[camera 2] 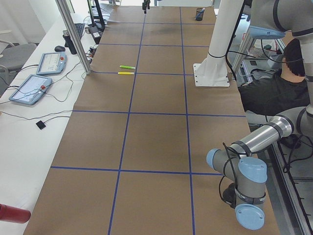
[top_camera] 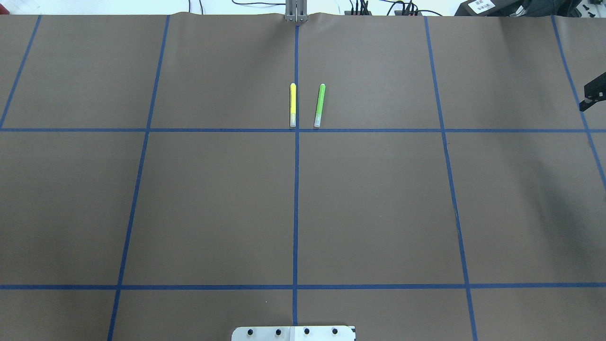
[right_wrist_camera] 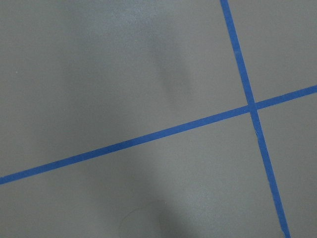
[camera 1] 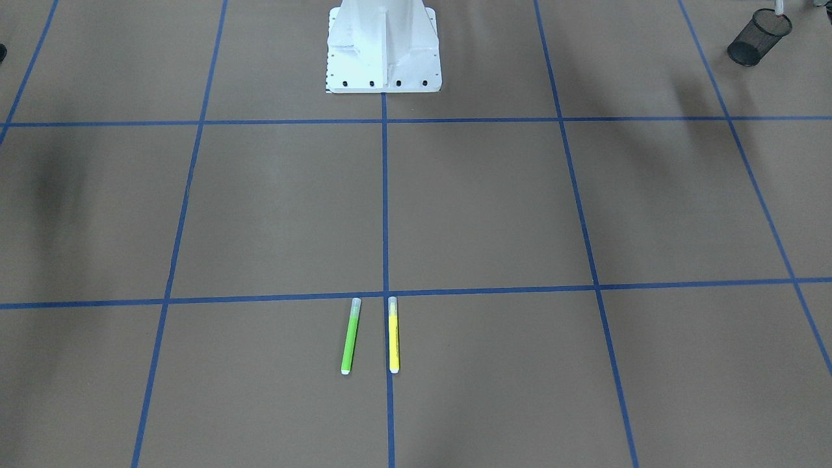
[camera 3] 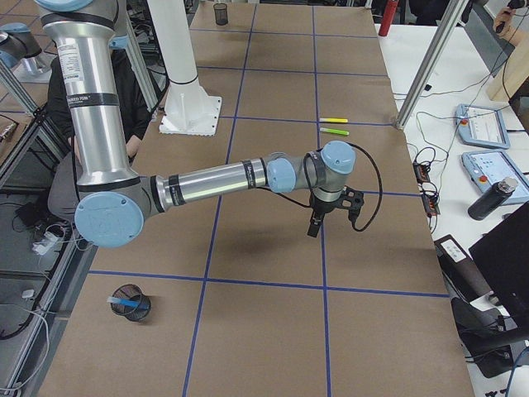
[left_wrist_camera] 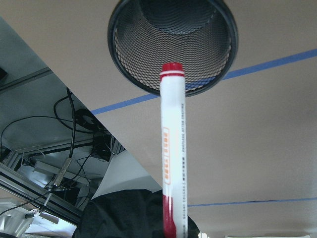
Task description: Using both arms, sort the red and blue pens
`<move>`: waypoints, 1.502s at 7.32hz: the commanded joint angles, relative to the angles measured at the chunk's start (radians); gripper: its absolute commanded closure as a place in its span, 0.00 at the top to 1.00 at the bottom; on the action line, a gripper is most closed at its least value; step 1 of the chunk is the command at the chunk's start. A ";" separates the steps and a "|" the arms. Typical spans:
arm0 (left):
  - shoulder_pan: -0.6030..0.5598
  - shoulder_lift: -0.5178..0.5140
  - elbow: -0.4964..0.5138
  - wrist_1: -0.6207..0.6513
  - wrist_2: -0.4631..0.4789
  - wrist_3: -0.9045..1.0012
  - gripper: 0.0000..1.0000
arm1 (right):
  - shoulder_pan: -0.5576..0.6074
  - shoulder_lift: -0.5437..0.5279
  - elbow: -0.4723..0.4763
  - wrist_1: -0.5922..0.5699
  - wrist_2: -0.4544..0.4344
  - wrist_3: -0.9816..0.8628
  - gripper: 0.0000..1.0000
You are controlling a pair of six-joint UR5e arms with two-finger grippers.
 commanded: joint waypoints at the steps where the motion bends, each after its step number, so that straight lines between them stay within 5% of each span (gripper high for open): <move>1: -0.001 -0.004 0.046 -0.005 -0.030 0.000 0.00 | 0.000 0.001 0.007 0.000 0.000 0.003 0.99; 3: -0.001 -0.019 0.083 -0.011 -0.056 0.002 0.00 | 0.000 -0.003 0.019 0.000 0.005 0.003 0.99; 4: -0.001 -0.024 0.092 -0.014 -0.059 0.002 0.25 | 0.000 -0.003 0.019 0.000 0.005 0.003 0.99; 5: -0.001 -0.027 0.094 -0.015 -0.061 -0.003 0.99 | 0.000 -0.003 0.019 0.000 0.007 0.003 0.99; 8: -0.001 -0.056 0.094 -0.019 -0.084 0.000 1.00 | 0.000 -0.002 0.033 0.000 0.042 0.003 0.99; 11: -0.001 -0.212 0.083 -0.071 -0.079 0.000 1.00 | 0.000 0.001 0.045 -0.001 0.051 0.003 0.99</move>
